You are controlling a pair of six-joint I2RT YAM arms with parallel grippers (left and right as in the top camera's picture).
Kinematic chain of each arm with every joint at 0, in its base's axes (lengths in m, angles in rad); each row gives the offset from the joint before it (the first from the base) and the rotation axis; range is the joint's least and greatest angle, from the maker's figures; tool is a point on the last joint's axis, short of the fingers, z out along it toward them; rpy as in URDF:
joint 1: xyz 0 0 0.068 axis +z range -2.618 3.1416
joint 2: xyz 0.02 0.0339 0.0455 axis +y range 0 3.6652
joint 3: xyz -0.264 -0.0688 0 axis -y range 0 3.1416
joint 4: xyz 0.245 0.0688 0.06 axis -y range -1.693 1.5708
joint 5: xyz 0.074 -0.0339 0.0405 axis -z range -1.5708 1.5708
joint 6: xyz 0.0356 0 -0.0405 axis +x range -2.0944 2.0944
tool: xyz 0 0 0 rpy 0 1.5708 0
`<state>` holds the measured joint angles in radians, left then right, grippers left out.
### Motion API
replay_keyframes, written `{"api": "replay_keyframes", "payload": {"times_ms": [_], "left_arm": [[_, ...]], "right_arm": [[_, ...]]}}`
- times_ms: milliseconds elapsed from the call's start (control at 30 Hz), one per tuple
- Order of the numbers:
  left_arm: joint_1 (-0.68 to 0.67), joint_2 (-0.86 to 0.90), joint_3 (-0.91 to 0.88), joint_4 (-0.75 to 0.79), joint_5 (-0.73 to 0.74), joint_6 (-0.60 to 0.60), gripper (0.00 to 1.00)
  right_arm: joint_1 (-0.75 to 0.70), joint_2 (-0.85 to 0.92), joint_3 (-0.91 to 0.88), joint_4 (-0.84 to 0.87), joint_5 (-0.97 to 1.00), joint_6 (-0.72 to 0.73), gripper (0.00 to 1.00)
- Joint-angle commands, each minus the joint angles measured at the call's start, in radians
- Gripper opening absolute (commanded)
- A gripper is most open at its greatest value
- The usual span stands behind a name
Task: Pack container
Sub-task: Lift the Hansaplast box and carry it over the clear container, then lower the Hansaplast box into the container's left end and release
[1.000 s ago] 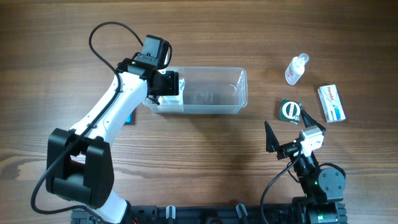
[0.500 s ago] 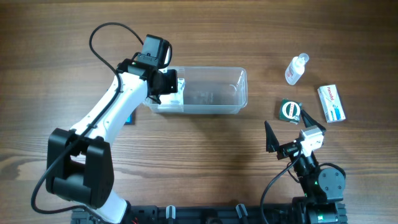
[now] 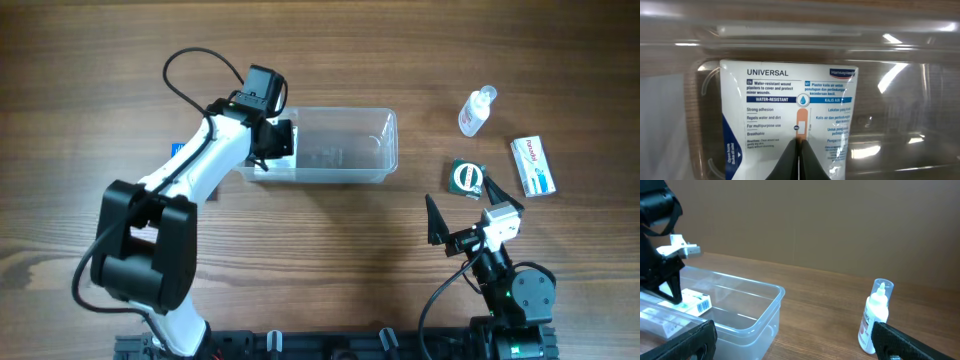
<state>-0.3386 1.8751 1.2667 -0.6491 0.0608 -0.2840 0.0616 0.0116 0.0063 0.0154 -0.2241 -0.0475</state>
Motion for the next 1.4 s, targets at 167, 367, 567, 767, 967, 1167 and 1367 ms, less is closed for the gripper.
{"api": "replay_keyframes", "payload": {"times_ms": [167,367,567,767,967,1167,1367], "left_arm": [[-0.002,0.062,-0.007,0.008,-0.029,-0.012,0.04],[0.001,0.016,0.086,-0.074,-0.039,-0.011,0.04],[-0.003,-0.041,0.148,-0.12,-0.047,-0.013,0.04],[-0.058,-0.041,0.147,-0.101,0.011,-0.015,0.04],[-0.136,-0.04,0.147,-0.04,0.008,-0.016,0.04],[-0.141,-0.011,0.146,-0.043,0.009,-0.039,0.04],[-0.141,0.055,0.146,-0.043,0.005,-0.039,0.04]], "right_arm": [[-0.004,-0.007,-0.001,0.003,0.006,-0.005,1.0],[-0.004,-0.007,-0.001,0.003,0.006,-0.005,1.0],[-0.004,-0.007,-0.001,0.003,0.006,-0.005,1.0],[-0.004,-0.007,-0.001,0.003,0.006,-0.005,1.0],[-0.004,-0.007,-0.001,0.003,0.006,-0.005,1.0],[-0.004,-0.007,-0.001,0.003,0.006,-0.005,1.0],[-0.004,-0.007,-0.001,0.003,0.006,-0.005,1.0]]}}
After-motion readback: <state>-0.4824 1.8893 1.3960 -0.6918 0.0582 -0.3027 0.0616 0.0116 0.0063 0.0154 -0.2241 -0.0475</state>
